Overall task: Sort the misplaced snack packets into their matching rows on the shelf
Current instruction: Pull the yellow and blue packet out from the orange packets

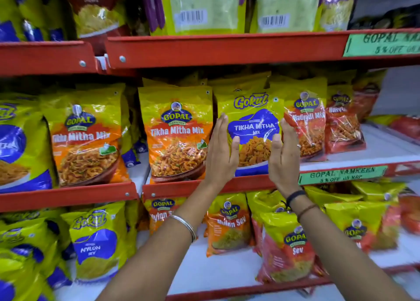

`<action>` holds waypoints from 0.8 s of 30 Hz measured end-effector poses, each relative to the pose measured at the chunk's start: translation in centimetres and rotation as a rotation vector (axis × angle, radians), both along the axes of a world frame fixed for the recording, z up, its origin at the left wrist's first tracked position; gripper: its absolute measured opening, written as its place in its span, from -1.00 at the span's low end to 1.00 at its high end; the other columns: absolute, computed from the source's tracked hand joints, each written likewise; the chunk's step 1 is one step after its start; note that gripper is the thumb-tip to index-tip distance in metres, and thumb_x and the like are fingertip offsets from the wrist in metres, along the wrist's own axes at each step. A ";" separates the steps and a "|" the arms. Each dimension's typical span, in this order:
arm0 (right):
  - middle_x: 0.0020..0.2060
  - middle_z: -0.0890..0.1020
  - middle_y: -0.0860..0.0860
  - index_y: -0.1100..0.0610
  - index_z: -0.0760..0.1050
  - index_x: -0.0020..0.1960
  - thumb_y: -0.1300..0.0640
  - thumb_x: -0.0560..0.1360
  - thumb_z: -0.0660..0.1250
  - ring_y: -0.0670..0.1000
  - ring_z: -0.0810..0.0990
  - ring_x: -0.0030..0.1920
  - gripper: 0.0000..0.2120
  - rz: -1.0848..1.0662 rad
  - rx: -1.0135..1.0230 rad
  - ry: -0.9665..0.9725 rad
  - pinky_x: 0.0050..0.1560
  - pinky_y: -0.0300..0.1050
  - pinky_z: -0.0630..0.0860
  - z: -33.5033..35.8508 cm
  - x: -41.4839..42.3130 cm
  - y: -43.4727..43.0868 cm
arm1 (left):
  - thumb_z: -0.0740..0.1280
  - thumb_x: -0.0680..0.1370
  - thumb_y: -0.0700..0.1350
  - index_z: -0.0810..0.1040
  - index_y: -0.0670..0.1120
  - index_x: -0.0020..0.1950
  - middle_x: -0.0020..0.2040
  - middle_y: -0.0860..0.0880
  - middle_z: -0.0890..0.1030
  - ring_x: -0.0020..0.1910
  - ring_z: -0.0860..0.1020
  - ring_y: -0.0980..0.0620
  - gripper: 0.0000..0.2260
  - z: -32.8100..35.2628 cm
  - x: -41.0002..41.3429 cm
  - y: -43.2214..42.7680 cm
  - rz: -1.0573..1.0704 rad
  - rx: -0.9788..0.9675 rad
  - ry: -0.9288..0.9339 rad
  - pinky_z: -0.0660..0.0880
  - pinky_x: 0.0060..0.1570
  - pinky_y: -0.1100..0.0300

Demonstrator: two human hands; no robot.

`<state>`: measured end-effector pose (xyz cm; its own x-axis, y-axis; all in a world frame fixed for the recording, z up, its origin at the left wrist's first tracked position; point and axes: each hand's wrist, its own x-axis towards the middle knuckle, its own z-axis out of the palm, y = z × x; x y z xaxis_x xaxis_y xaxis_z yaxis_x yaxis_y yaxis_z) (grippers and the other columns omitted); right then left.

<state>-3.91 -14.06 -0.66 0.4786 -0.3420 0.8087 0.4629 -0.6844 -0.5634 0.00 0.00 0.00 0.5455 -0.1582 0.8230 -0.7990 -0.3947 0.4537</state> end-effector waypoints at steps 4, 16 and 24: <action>0.47 0.29 0.10 0.15 0.16 0.49 -0.10 0.61 0.03 0.02 0.23 0.47 -0.47 0.014 0.106 0.203 0.43 -0.10 0.17 -1.8 1.2 -1.7 | 0.16 0.61 -0.02 0.05 -0.14 0.50 0.53 -0.11 0.14 0.51 0.11 0.04 -0.47 -1.8 0.5 -1.7 0.037 -0.098 0.260 0.08 0.40 0.28; 0.08 0.62 -0.07 0.08 0.46 0.19 0.07 0.43 0.45 -0.27 0.58 0.06 -0.64 0.336 0.307 0.338 0.05 -0.36 0.50 -1.7 2.3 -5.5 | 0.44 0.44 -0.17 0.37 -0.12 0.36 0.22 -0.06 0.57 0.25 0.51 -0.05 -0.48 -1.4 1.6 -0.8 -0.082 -0.222 0.590 0.45 0.21 0.08; 0.14 0.62 0.05 0.01 0.47 0.19 0.26 0.36 0.50 0.02 0.60 0.17 -0.54 0.488 0.419 0.025 0.16 -0.15 0.54 0.4 -2.2 -2.6 | 0.38 0.41 -0.41 0.37 -0.20 0.35 0.24 -0.17 0.57 0.18 0.56 0.04 -0.48 0.9 -4.5 1.2 -0.202 -0.485 0.407 0.50 0.17 0.22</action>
